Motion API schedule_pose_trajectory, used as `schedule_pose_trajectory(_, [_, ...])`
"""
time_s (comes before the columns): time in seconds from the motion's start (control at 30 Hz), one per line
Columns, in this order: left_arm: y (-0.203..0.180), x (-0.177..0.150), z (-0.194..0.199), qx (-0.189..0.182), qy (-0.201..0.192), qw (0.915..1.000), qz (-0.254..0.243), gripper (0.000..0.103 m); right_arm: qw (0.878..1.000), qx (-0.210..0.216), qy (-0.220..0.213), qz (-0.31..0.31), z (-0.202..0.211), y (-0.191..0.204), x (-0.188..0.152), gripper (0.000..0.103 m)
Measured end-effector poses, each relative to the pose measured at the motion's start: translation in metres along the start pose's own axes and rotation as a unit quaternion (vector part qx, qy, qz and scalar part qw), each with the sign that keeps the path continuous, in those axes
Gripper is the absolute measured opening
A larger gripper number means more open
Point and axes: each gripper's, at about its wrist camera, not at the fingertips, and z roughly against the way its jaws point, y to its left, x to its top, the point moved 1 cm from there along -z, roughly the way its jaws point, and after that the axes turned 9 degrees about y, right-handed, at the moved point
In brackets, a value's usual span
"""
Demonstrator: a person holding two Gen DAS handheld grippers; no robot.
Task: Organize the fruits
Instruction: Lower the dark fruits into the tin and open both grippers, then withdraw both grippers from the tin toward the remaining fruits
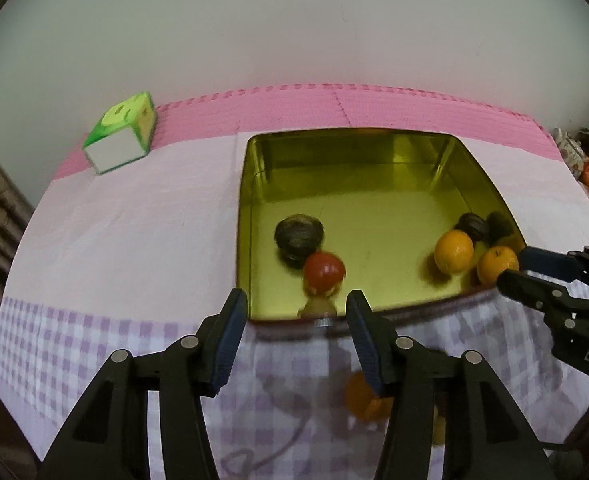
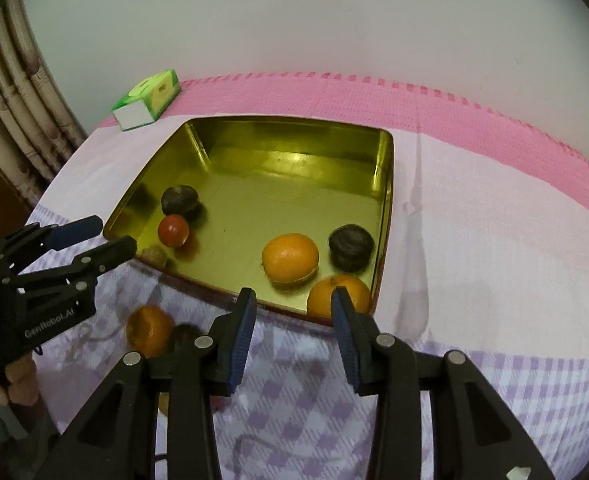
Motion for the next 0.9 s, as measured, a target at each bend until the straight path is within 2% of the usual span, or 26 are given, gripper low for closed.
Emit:
schedule_pose_trajectory(0.23, [0.004, -0.034, 0.006, 0.0, 0.011, 0.9999, 0.005, 0.053, 1.0, 0.007, 0.016, 0.011, 0.005, 0.011, -0.033, 0.037])
schedule_pose_trajectory(0.43, [-0.002, -0.058, -0.001, 0.004, 0.027, 0.9996, -0.01, 0.053, 0.999, 0.017, 0.04, 0.013, -0.004, 0.019, -0.06, 0.037])
schedule_pose_trajectory(0.6, [-0.009, -0.069, -0.006, 0.001, 0.035, 0.9992, -0.019, 0.053, 0.998, 0.02, 0.047, 0.024, -0.007, 0.028, -0.068, 0.037])
schedule_pose_trajectory(0.9, [-0.005, -0.076, -0.01, -0.005, 0.045, 0.999, -0.006, 0.053, 0.997, 0.024, 0.061, 0.044, -0.014, 0.04, -0.075, 0.037])
